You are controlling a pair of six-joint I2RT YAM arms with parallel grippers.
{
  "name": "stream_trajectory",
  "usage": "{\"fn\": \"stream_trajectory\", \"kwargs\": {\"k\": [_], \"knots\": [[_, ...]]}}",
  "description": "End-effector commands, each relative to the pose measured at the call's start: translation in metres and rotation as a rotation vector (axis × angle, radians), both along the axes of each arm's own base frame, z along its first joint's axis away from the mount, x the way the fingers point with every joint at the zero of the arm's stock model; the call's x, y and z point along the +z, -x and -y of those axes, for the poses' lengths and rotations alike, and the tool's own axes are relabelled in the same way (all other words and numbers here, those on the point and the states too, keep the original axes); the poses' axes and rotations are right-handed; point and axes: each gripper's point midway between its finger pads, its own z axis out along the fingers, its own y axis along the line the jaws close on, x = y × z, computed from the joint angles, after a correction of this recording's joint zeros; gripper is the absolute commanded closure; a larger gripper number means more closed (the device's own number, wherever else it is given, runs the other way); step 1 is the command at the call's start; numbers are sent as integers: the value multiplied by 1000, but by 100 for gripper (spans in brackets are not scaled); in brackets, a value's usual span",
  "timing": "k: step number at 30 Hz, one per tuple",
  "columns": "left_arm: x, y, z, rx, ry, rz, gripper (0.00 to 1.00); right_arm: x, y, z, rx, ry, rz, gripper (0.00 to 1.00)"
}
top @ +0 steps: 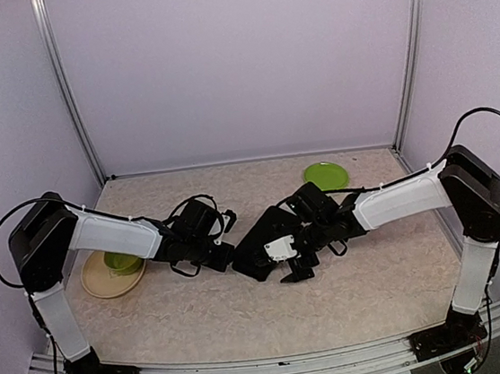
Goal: Sort the hair-cutting tools
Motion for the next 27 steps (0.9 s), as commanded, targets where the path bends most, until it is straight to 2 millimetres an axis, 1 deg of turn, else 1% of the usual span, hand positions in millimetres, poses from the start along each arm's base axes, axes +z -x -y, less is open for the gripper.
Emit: {"fn": "stream_trajectory", "kwargs": {"k": [1,4,5,10,13,15,18,20,23,26,27], "knots": [[10,-24,12,-44,60,38,100,-2,-21,-6,99,5,138,0],[7,-29,19,-73,64,29,100,-7,-31,-13,114,20,151,0],[5,-30,22,-80,64,27,100,-6,-36,-18,119,17,158,0],[3,-32,29,-97,76,18,100,-11,-52,-28,107,23,192,0],[3,-31,30,-105,78,17,100,-13,-57,-29,100,22,218,0],[1,-31,29,-109,69,19,100,-20,-59,-27,99,39,233,0],[0,-32,28,-114,56,18,100,-39,-58,-20,111,105,210,4],[0,-32,28,-117,51,18,100,-50,-52,-15,126,138,177,8],[4,-32,27,-116,52,18,100,-62,-44,-10,120,180,91,17],[6,-25,21,-102,51,11,100,-74,-39,-3,99,228,14,25],[6,-21,17,-94,52,3,100,-78,-38,0,91,242,2,26]]}}
